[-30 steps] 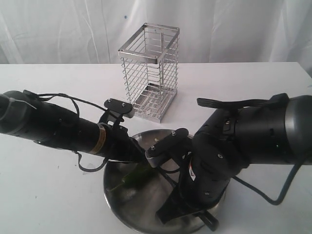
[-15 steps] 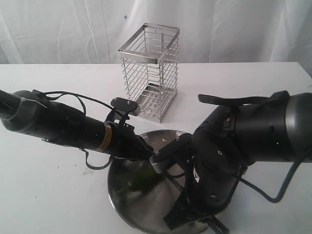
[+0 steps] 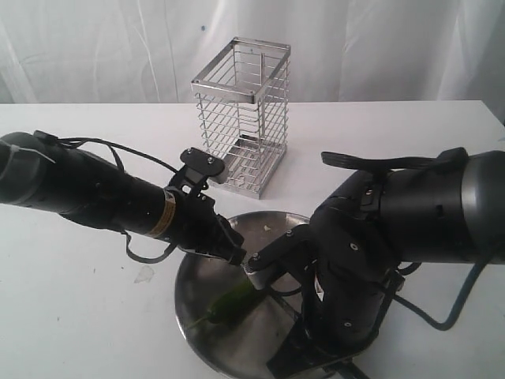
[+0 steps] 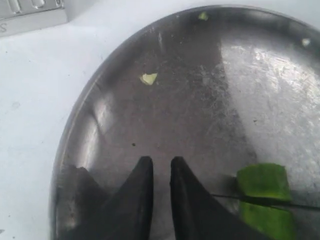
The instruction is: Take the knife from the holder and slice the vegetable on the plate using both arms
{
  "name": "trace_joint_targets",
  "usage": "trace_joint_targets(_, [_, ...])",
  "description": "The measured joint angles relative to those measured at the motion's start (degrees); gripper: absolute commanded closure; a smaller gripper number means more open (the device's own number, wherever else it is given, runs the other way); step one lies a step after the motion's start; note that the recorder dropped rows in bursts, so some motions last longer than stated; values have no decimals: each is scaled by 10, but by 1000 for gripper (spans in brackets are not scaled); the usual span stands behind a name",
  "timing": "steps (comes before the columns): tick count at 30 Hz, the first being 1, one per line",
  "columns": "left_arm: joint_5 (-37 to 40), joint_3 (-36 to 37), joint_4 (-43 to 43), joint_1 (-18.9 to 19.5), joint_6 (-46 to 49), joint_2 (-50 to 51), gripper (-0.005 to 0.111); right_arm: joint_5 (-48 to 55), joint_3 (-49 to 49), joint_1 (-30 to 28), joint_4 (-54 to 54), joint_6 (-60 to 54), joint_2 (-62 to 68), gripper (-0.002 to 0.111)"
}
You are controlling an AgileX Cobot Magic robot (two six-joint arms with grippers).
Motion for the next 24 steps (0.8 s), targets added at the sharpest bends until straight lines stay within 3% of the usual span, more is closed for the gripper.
trace_joint_targets(24, [-80,53,10,0,-22,-3,87,4,-58,0,2,-15,60,108])
